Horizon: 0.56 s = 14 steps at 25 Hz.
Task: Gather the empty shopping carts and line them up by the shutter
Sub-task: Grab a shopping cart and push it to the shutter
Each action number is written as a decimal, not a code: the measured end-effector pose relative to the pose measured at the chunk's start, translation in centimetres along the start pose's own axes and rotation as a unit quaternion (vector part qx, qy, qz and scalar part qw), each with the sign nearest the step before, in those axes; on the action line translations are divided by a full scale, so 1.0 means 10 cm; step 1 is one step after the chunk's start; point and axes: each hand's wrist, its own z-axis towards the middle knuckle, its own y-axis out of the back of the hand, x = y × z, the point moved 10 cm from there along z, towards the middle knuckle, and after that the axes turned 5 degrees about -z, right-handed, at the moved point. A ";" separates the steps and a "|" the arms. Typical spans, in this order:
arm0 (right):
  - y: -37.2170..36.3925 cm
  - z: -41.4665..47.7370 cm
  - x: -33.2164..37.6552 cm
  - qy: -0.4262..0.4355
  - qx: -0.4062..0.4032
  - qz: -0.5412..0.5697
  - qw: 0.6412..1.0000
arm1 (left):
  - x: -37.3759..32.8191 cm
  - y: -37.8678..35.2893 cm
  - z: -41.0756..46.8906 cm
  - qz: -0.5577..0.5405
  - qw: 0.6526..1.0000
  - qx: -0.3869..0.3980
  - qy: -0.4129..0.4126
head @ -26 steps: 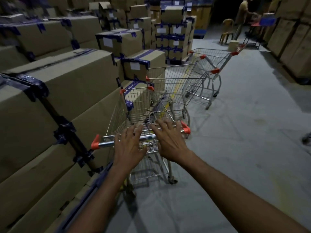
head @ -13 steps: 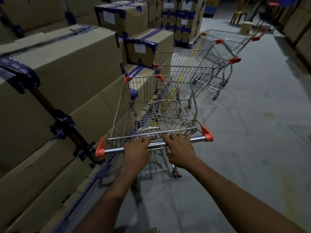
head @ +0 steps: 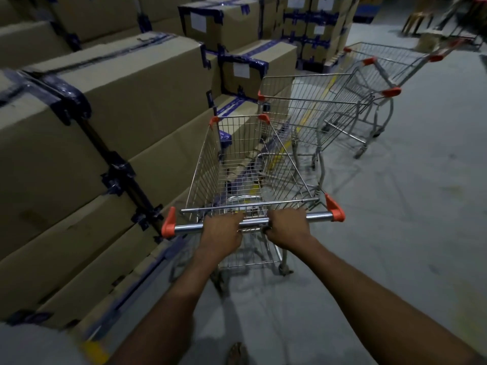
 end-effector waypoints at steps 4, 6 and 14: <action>-0.03 -0.31 -0.22 0.011 0.054 -0.023 0.998 | -0.23 -0.13 -0.15 -0.001 0.994 0.108 0.005; -0.09 -0.49 -0.34 0.021 0.102 -0.028 0.994 | -0.34 -0.26 -0.22 -0.032 0.983 0.176 0.030; -0.19 -1.33 -0.41 0.087 -0.032 0.000 0.996 | -0.82 -0.12 -0.87 0.029 0.998 0.009 0.061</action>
